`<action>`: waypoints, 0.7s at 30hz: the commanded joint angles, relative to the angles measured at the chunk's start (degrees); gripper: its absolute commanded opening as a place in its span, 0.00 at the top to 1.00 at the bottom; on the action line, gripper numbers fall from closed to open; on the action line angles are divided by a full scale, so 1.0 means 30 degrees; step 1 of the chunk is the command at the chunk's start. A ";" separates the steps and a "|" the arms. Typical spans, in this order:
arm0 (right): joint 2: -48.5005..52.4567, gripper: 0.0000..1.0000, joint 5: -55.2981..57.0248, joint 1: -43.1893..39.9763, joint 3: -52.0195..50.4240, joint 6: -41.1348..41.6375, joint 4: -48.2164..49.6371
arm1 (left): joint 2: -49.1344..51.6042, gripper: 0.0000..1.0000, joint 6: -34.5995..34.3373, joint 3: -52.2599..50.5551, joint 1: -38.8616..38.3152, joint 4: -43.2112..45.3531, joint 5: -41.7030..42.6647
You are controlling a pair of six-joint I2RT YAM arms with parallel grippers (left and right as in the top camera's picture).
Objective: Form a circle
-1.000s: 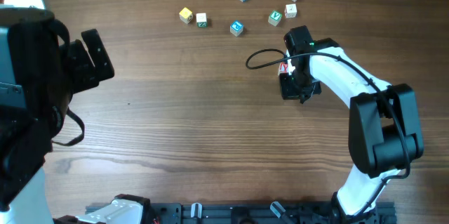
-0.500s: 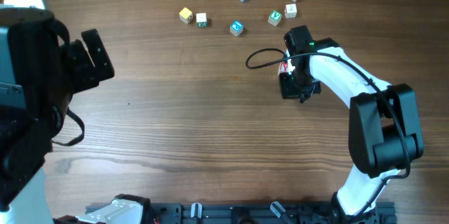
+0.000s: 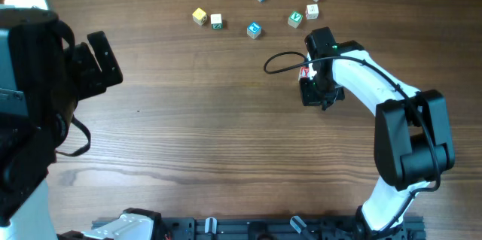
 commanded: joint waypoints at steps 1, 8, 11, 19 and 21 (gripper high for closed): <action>-0.0568 0.95 -0.0299 0.0007 0.0401 -0.0058 0.0022 | 0.0007 0.00 0.0036 -0.0007 0.0087 0.0000 -0.0240; -0.0568 0.96 -0.0299 0.0007 0.0423 -0.0058 0.0182 | 0.0007 0.00 0.0036 -0.0007 0.0087 0.0000 -0.0240; -0.0568 0.95 -0.0299 0.0007 0.0641 -0.0066 0.0197 | 0.0007 0.00 0.0036 -0.0007 0.0087 0.0000 -0.0240; -0.0568 0.95 -0.0291 0.0007 0.0721 -0.0073 0.0168 | 0.0007 0.00 0.0036 -0.0007 0.0087 0.0000 -0.0240; -0.0561 0.95 -0.0299 0.0007 0.0721 -0.0073 0.0095 | 0.0007 0.00 0.0036 -0.0007 0.0087 0.0000 -0.0240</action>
